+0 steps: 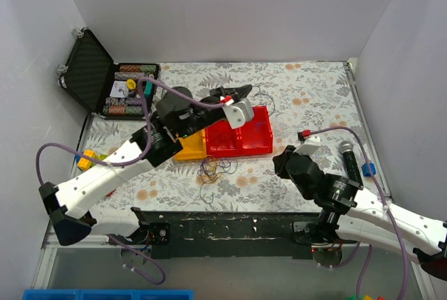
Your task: Untangle the cables
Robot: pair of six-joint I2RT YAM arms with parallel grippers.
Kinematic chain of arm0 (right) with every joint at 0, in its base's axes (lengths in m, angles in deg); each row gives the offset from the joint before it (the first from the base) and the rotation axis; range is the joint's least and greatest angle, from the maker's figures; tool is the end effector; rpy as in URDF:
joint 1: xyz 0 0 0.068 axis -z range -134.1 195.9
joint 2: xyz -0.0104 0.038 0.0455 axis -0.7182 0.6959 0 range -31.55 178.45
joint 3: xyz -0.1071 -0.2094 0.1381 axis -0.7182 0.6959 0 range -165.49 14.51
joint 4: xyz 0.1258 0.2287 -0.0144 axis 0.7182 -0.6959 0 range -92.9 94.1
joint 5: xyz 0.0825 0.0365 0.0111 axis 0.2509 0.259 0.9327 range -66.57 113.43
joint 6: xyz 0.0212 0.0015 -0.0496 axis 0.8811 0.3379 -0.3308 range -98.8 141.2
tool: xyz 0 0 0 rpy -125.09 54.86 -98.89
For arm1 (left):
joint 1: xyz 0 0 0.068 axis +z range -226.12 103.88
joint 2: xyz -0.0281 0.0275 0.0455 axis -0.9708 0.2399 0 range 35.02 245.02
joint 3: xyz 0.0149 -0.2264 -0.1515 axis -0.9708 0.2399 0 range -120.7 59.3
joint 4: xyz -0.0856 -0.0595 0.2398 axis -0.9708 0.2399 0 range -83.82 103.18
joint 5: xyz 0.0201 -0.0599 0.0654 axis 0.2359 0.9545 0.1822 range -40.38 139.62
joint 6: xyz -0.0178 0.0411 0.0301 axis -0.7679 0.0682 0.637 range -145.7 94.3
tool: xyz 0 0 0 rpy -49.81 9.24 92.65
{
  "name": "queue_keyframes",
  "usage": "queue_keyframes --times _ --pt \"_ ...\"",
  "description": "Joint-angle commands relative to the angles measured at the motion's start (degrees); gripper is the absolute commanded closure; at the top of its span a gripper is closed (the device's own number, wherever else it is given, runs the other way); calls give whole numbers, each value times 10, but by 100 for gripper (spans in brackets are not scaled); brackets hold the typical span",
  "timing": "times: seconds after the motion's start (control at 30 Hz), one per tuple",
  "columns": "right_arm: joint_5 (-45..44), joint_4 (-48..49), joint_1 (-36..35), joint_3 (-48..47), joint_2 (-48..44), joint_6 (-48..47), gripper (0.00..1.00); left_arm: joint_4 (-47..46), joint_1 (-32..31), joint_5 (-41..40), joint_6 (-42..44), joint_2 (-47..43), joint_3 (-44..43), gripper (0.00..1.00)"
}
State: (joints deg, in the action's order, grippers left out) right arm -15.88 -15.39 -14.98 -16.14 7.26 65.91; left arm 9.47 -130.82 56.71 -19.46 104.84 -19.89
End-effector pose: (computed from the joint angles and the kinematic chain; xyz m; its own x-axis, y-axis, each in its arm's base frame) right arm 0.0952 0.1247 0.2564 -0.4439 0.3217 -0.8364 -0.1276 0.9011 0.4143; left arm 0.1522 -0.2226 0.4720 0.1564 -0.0345 -0.9871 0.8689 0.4799 0.1209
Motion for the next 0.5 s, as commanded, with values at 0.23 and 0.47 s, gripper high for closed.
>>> queue_keyframes --times 0.23,0.47 --pt "-197 -199 -1 -56 -65 119 74 -206 4 -14 -19 92 133 100" --pt "-212 -209 -1 -58 -61 121 74 -266 13 -50 -18 166 135 100"
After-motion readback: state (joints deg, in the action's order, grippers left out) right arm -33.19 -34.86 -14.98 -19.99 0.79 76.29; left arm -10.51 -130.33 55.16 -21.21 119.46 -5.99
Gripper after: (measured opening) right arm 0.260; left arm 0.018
